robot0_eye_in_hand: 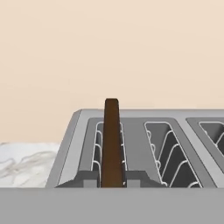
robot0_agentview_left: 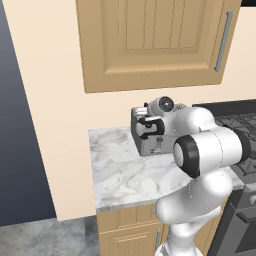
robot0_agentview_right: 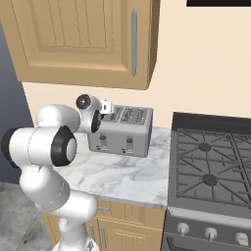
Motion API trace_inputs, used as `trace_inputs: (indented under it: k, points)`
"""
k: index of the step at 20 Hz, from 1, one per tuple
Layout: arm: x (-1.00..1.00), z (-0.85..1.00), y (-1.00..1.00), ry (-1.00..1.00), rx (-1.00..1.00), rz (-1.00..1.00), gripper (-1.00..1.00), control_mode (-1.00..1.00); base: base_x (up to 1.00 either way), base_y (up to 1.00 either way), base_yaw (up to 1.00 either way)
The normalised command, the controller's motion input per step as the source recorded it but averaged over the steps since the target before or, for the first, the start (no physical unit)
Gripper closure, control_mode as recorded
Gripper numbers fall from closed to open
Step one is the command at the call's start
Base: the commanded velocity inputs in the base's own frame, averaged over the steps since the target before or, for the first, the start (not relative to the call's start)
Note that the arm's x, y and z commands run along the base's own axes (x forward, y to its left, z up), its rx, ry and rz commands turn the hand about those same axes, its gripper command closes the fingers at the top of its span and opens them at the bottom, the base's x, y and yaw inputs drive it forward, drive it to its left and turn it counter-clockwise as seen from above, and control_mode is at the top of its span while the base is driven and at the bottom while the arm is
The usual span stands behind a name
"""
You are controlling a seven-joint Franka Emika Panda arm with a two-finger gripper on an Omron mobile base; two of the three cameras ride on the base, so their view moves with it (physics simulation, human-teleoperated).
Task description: Start the toaster. Once the lever pops up, take the bread to the plate on the dining counter.
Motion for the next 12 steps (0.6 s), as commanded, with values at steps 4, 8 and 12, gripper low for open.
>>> trace_inputs:
  k: [4,8,12]
  points:
    - [-0.12,0.16,0.0,-0.13,0.0,0.0,1.0,-1.0,0.0,0.0,0.0]
    - [-0.2,0.34,0.0,-0.15,0.0,0.0,1.0,-1.0,0.0,0.0,0.0]
    - [-0.05,0.53,0.0,-0.09,0.0,0.0,1.0,-1.0,0.0,0.0,0.0]
